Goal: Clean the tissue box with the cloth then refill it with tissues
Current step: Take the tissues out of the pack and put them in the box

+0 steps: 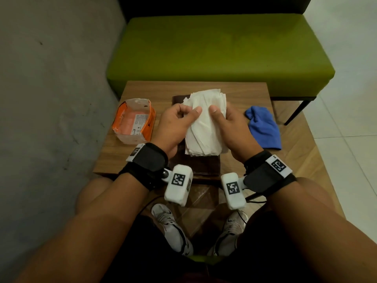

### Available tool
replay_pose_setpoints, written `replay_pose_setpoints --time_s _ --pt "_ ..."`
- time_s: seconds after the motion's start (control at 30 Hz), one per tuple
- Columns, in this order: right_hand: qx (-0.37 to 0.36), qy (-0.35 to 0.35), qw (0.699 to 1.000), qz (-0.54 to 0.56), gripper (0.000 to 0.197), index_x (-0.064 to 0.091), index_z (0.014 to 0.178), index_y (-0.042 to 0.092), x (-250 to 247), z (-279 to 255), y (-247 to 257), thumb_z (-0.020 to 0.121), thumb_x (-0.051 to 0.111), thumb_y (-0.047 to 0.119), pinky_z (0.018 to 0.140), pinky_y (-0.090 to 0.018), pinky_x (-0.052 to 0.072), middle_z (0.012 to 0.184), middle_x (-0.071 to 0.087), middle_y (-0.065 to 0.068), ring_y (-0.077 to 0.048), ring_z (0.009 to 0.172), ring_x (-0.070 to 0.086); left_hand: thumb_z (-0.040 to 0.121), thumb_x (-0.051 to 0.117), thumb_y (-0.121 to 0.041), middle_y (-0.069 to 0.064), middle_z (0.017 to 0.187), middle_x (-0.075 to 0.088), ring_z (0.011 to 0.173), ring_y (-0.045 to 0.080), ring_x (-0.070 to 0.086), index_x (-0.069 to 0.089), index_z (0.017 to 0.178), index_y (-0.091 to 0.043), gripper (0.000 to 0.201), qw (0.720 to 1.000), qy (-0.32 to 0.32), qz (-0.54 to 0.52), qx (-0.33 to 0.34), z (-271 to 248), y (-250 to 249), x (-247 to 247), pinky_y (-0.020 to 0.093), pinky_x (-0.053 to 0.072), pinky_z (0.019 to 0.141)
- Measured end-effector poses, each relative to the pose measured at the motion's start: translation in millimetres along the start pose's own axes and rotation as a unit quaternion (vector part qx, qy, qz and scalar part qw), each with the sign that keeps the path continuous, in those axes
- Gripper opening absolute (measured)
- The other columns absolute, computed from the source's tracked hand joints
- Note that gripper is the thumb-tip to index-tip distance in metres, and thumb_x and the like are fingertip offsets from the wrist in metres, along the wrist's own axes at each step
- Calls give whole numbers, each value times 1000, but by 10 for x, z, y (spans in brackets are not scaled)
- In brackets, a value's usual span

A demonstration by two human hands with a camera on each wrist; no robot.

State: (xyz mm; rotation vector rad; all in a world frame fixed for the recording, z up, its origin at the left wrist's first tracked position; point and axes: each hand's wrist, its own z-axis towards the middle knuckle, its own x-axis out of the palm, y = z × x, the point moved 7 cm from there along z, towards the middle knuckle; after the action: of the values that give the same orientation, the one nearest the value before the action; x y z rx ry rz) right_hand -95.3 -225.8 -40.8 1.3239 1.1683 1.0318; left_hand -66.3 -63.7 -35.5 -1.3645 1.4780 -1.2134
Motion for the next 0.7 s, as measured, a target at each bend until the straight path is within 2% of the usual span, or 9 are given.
replay_pose_setpoints --time_s 0.07,0.17,0.23,0.3,0.4,0.47,0.53,0.6,0.7 --pt "12 5 999 34 34 59 139 17 3 -12 10 110 54 35 101 -54 60 128 75 -4 -23 115 74 103 74 -23 10 108 79 98 23 78 67 97 -11 14 998 13 -50 -35 18 4 -16 45 66 92" --pt "17 16 998 55 27 60 135 22 -3 -21 55 112 51 32 100 -53 61 127 75 -4 -23 113 75 105 70 -24 7 105 81 93 19 80 65 100 -11 15 996 15 -76 -49 32 -23 -32 40 67 84" --pt "25 13 998 56 24 59 133 25 -2 -23 62 112 50 33 100 -51 61 126 75 -2 -21 113 75 108 67 -26 6 102 81 91 19 80 65 99 -12 17 997 -7 -64 -45 43 -36 -64 38 68 80" --pt "27 2 998 48 25 59 133 26 -7 -23 61 112 49 35 103 -53 59 127 74 -1 -21 115 74 109 63 -33 6 102 81 93 21 78 65 99 -13 23 998 -23 -41 -36 53 -44 -81 40 67 83" --pt "5 7 1000 21 27 61 133 24 18 -35 80 112 50 36 102 -54 59 125 75 -2 -22 114 74 101 73 -47 6 99 82 92 21 79 69 102 -11 37 1000 -4 1 -18 34 -45 -28 37 66 78" --pt "-6 12 1000 16 30 60 137 20 41 -44 90 112 50 34 99 -51 61 125 75 -3 -21 113 74 94 84 -39 13 106 82 97 28 80 70 106 -6 38 1000 7 10 5 19 -43 10 44 66 85" --pt "-14 12 1000 15 31 60 138 18 48 -52 103 112 50 33 98 -50 62 125 75 -3 -20 112 75 95 84 -26 15 103 79 93 27 77 68 98 -8 24 999 -4 7 34 6 -77 -1 49 65 90" --pt "-7 11 1000 21 29 61 136 20 38 -63 97 112 49 33 99 -53 61 125 75 -3 -21 113 75 100 78 -21 15 96 74 89 25 72 65 92 -10 19 998 -18 3 55 3 -103 -22 47 62 87" --pt "15 11 999 46 27 65 129 23 40 -89 86 113 46 36 102 -56 58 124 76 -5 -24 114 75 104 73 -23 17 97 68 89 26 64 64 95 -8 20 997 -26 -4 72 -13 -110 -23 47 56 83"
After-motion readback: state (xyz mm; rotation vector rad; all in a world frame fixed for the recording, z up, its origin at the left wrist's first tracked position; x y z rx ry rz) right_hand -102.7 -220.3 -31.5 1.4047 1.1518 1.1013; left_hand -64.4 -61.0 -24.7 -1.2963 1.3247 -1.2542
